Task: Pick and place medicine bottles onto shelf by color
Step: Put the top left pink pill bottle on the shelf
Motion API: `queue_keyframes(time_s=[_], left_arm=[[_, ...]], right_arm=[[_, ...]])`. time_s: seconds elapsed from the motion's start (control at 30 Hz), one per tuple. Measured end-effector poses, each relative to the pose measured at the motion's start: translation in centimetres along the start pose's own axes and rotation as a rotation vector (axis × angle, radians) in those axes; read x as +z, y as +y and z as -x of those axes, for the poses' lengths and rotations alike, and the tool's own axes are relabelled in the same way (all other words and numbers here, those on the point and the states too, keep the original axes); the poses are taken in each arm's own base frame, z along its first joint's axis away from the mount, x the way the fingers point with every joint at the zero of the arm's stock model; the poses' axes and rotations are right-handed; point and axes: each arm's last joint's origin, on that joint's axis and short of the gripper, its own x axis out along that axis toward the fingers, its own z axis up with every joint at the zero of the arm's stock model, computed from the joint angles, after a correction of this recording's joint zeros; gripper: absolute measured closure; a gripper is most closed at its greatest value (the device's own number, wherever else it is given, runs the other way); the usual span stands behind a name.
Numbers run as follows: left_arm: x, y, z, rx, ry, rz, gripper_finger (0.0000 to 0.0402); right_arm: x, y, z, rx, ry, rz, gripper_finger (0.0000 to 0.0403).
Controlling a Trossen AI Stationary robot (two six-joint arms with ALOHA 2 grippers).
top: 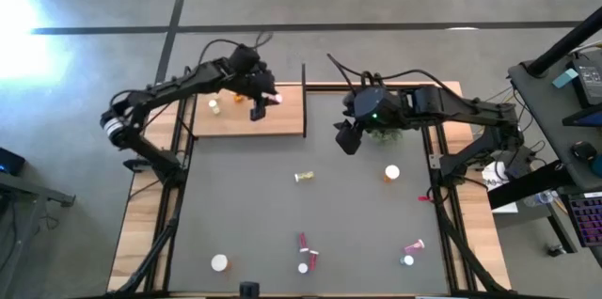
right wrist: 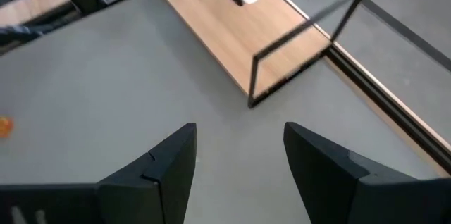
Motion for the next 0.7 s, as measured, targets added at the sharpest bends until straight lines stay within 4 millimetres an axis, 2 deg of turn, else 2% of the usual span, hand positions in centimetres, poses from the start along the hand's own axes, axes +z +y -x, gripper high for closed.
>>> queue_keyframes(time_s=[0.23,0.4,0.53,0.7], left_arm=[[3.6,-0.2,4.4,0.115,-0.334,0.219,0.0283],[5.9,-1.0,7.1,0.100,-0.565,0.393,0.0283],[7.0,-2.8,7.7,0.043,-0.621,0.400,0.0283],[8.4,-5.6,7.5,0.052,-0.637,0.383,0.0283]], right_arm=[[0.9,0.8,-1.1,0.032,-0.074,0.053,0.0197],[1.1,1.2,-1.9,0.042,-0.071,0.034,0.0197],[1.1,1.4,-2.5,0.040,-0.065,0.029,0.0197],[1.0,1.9,-3.8,0.044,-0.038,0.036,0.0197]])
